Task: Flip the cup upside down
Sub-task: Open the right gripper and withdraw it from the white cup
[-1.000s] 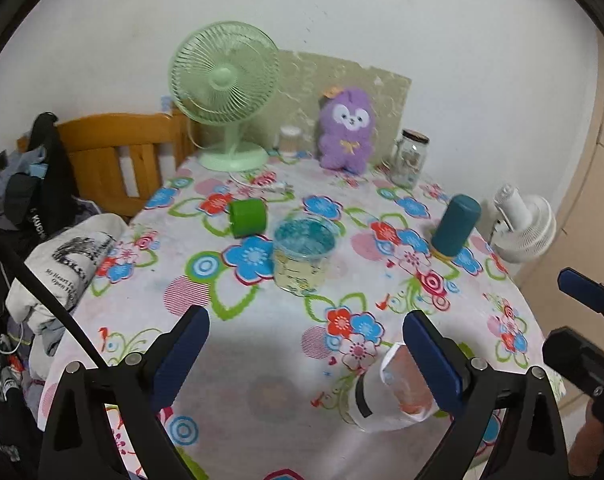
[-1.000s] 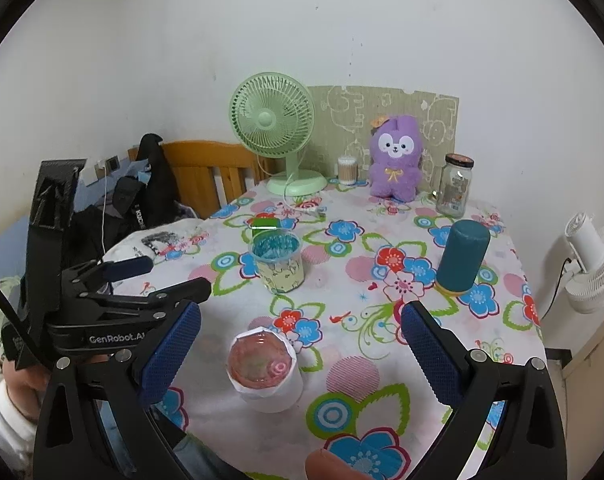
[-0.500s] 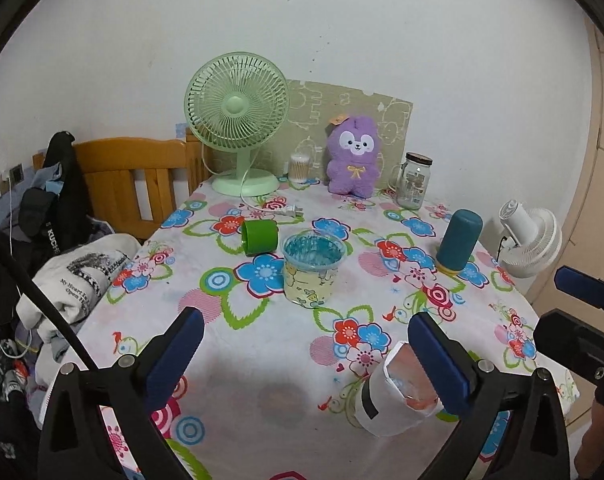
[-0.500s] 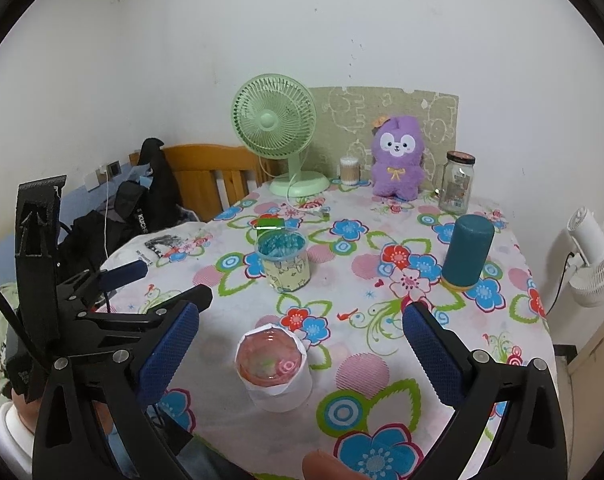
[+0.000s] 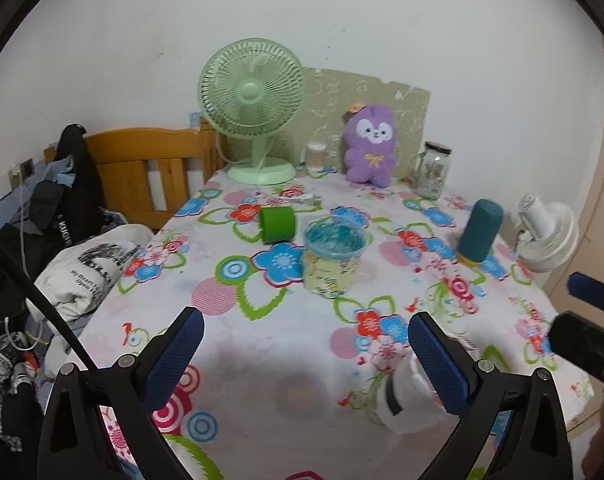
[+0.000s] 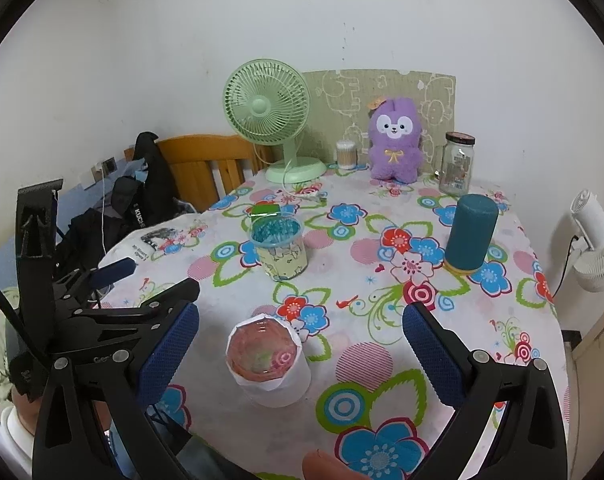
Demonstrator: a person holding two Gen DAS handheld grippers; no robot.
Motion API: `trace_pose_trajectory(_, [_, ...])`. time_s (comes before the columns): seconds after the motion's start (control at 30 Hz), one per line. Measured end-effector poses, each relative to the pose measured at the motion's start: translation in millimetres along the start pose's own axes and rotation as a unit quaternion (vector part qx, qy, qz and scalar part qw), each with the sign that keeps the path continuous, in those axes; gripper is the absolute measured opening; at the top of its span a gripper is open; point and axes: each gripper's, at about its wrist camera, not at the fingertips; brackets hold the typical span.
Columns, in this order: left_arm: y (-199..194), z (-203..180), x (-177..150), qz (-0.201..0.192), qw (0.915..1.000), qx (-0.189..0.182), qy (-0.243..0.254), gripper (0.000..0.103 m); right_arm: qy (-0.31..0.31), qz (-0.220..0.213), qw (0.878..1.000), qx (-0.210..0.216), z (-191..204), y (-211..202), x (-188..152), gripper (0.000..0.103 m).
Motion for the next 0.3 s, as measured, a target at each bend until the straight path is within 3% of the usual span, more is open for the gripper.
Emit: trace_pose_trajectory(0.3, [-4.1, 0.1, -1.4, -0.026, 0.9993, 0.026, 0.009, 0.103, 0.007, 0.005, 1.000, 0.001, -3.7, 4.1, 2.0, 0.103])
Point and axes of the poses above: each gripper's, at about its wrist camera, not at the fingertips, and y roughly the way its jaws point, z to its left, x to its top, and after that the axes turned 12 degrees about z, right-handed
